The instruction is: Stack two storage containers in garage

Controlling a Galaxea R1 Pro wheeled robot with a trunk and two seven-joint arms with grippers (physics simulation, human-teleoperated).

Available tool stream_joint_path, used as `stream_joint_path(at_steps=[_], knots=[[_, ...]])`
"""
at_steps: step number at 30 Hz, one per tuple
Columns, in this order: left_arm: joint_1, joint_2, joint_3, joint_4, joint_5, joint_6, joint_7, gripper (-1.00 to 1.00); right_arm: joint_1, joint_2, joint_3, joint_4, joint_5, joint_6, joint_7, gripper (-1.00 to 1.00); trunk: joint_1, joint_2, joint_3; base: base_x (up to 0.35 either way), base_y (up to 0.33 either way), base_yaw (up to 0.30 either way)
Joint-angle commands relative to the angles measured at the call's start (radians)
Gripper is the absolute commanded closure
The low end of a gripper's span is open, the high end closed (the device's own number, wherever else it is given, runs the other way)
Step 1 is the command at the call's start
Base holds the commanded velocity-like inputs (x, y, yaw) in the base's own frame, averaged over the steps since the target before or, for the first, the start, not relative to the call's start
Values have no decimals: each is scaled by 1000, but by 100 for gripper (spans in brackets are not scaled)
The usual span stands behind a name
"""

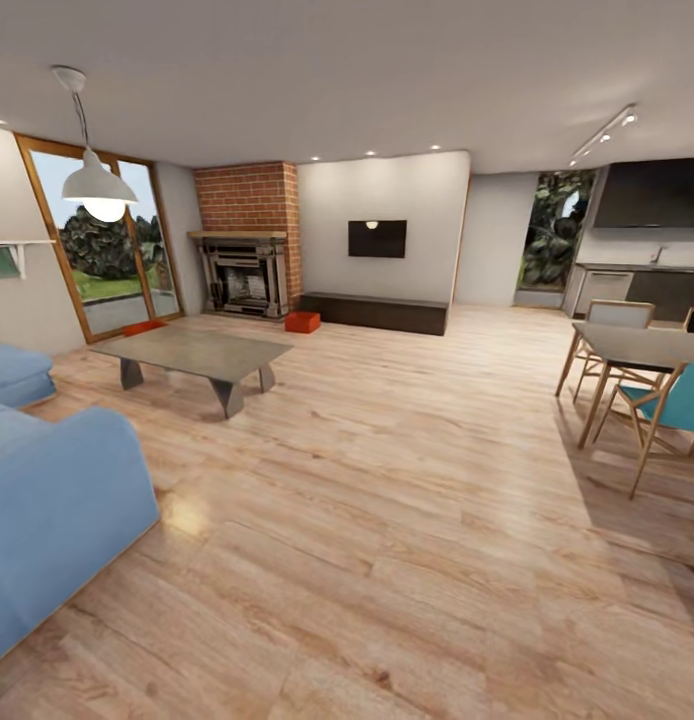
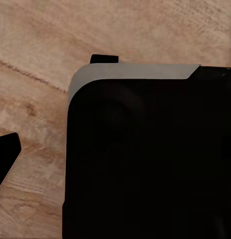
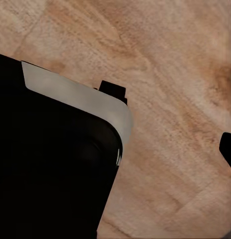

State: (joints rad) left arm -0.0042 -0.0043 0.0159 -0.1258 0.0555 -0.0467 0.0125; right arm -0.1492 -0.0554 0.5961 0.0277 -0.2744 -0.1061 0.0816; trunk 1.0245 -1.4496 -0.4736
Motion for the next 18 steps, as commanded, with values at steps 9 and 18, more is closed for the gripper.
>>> stream_joint_path(at_steps=[9, 18], knots=[[0, 0, 1, 1, 6, -2, 1, -100, -1, 0, 7, 3, -11, -6, 6, -100, 1, 0, -1, 321, 0, 0], [0, 0, 1, 1, 6, -2, 1, -100, -1, 0, 7, 3, -11, -6, 6, -100, 1, 0, -1, 321, 0, 0]])
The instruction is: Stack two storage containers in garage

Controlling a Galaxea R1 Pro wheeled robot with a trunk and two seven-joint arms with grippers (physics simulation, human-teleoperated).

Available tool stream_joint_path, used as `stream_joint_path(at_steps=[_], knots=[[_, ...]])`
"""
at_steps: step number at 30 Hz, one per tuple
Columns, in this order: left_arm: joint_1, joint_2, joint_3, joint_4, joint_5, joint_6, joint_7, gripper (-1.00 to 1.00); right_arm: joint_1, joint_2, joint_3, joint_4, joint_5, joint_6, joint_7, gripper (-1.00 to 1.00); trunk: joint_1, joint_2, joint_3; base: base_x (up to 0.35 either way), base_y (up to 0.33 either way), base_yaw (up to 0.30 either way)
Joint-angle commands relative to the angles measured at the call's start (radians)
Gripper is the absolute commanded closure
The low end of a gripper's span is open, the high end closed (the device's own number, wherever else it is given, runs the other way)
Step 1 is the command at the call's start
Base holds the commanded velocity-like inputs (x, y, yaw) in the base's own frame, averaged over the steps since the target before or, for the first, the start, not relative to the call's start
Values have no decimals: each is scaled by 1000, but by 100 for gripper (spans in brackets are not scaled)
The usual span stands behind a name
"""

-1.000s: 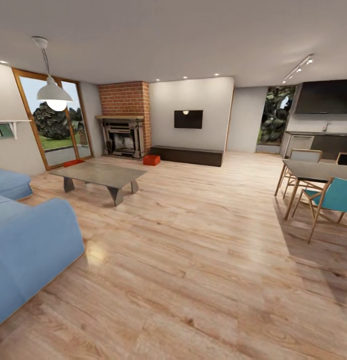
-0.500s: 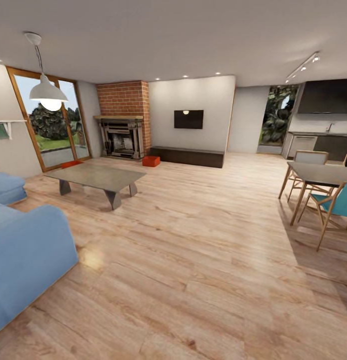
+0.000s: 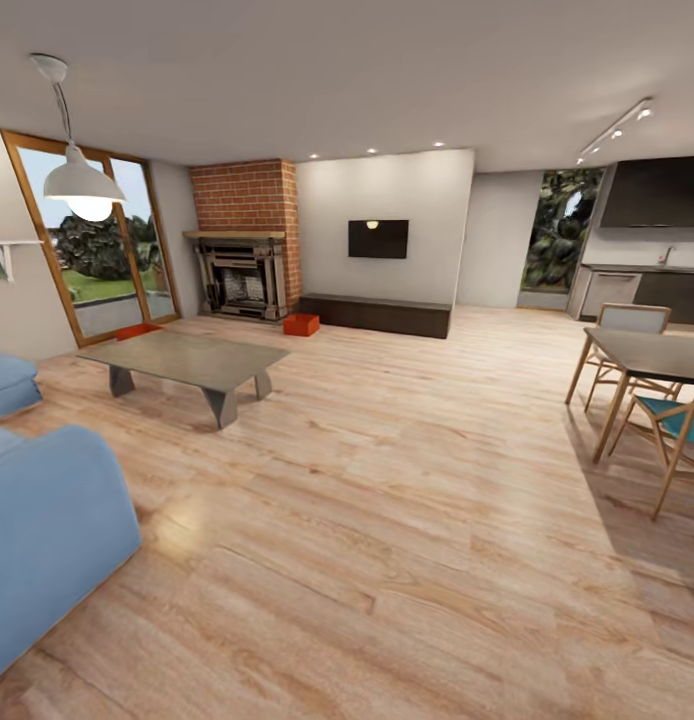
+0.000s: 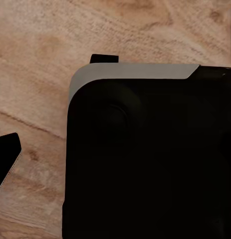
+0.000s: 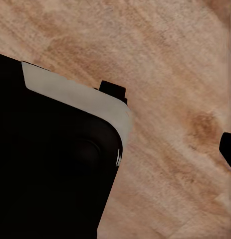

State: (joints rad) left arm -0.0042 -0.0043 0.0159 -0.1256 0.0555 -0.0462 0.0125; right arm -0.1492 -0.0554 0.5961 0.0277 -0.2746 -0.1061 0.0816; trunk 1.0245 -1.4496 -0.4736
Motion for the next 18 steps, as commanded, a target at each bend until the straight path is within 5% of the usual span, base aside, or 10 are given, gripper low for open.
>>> stream_joint_path(at_steps=[1, 18], knots=[[0, -1, 1, 0, 6, -3, 1, -100, -1, 0, 7, 3, -11, -6, 6, -100, 1, 0, -1, 321, 0, 0], [0, -2, 1, 0, 6, -3, 1, -100, -1, 0, 7, 3, -11, -6, 6, -100, 1, 0, -1, 321, 0, 0]])
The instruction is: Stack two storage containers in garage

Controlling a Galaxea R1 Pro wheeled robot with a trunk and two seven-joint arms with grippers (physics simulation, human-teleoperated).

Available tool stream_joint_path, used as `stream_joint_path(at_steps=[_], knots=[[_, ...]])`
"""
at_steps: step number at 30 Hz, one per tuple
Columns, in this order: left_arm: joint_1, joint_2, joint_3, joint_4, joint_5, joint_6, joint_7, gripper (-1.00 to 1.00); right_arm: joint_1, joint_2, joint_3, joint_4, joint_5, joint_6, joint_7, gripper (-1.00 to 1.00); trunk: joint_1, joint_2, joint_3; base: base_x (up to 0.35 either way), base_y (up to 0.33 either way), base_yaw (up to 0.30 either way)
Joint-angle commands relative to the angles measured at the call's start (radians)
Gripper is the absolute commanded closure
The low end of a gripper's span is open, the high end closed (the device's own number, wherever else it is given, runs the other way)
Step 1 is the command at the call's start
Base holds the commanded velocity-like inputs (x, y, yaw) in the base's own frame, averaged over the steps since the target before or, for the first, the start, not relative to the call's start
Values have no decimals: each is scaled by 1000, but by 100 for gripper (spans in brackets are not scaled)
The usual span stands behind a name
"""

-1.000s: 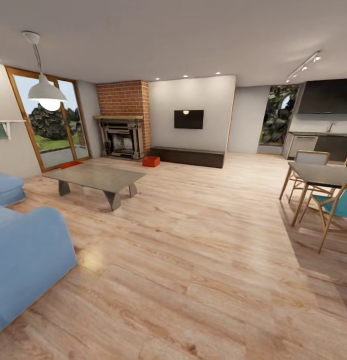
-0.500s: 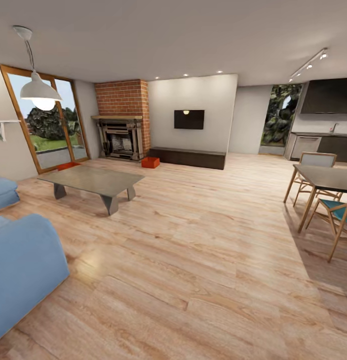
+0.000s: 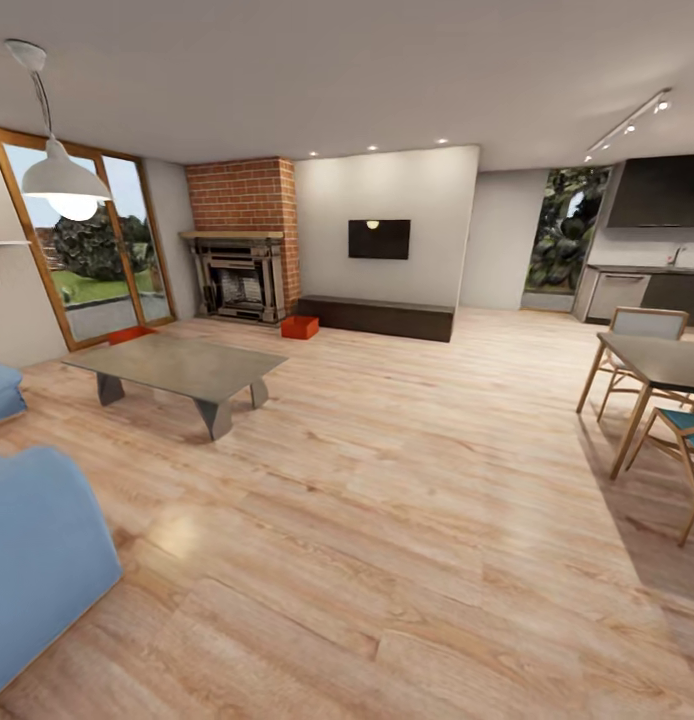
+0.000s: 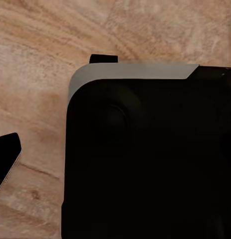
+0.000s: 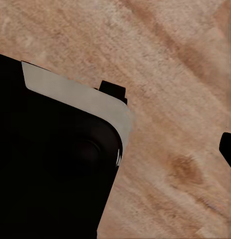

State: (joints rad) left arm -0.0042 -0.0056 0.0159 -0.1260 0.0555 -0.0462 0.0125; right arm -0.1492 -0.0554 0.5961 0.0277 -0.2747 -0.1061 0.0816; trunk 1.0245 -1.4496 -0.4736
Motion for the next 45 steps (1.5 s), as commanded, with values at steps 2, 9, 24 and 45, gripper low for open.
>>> stream_joint_path(at_steps=[2, 9, 24, 45], knots=[[0, 0, 1, 1, 6, -3, 1, -100, -1, 0, 7, 3, -11, -6, 6, -100, 1, 0, -1, 321, 0, 0], [0, 0, 1, 1, 6, -3, 1, -100, -1, 0, 7, 3, -10, -6, 6, -100, 1, 0, -1, 321, 0, 0], [0, 1, 1, 0, 5, -3, 1, -100, -1, 1, 5, 1, -15, -6, 6, -100, 1, 0, -1, 321, 0, -91], [0, -1, 1, 0, 5, -3, 1, -100, -1, 0, 7, 2, -11, -6, 6, -100, 1, 0, -1, 321, 0, -106]])
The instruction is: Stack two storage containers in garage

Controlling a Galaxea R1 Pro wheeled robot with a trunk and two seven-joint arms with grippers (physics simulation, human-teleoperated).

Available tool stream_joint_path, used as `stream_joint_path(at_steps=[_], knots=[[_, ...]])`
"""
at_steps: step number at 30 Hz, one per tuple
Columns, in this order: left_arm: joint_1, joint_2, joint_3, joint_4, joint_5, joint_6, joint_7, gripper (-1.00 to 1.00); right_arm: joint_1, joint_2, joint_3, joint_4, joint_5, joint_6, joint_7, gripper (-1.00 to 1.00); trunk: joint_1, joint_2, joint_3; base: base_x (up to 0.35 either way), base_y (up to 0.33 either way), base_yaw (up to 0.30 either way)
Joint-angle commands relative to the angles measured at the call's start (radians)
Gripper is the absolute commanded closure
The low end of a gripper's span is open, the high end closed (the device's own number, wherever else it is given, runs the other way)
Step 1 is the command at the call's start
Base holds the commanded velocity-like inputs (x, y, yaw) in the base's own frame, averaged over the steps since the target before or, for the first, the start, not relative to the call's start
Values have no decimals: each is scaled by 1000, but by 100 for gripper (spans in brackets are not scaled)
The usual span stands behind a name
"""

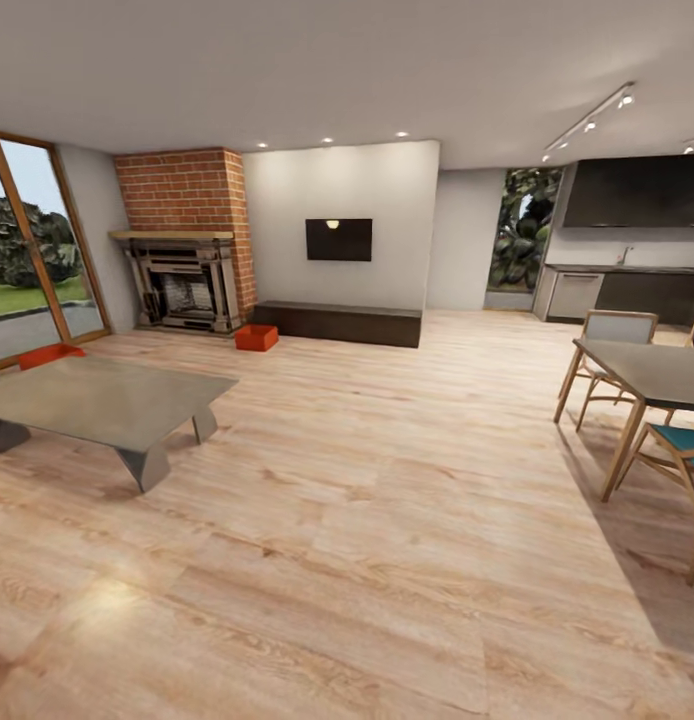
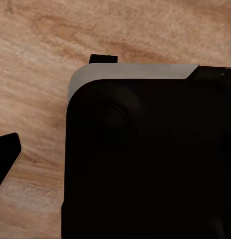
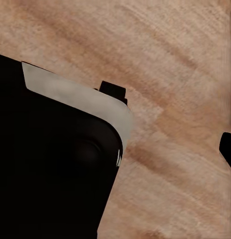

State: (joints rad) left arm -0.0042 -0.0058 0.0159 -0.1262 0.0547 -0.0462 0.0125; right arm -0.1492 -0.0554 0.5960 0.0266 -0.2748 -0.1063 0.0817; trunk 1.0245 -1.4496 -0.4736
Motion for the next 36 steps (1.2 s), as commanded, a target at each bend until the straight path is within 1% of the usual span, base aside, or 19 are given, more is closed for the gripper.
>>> stream_joint_path(at_steps=[1, 28, 29, 36], knots=[[0, 0, 1, 0, 6, -3, 1, -100, -1, 0, 7, 3, -11, -6, 6, -100, 1, 0, -1, 321, 0, 0], [0, -2, 4, 4, 5, 4, 1, -100, -1, 1, 7, 3, -11, -5, 6, -100, 1, 0, -1, 321, 0, 0], [0, -2, 3, 4, 5, 3, 1, -100, -1, 0, 1, 3, -11, -6, 6, -100, 1, 0, -1, 321, 0, 0], [0, -2, 4, 4, 5, 3, 1, -100, -1, 1, 5, 3, -11, -6, 6, -100, 1, 0, -1, 321, 0, 0]])
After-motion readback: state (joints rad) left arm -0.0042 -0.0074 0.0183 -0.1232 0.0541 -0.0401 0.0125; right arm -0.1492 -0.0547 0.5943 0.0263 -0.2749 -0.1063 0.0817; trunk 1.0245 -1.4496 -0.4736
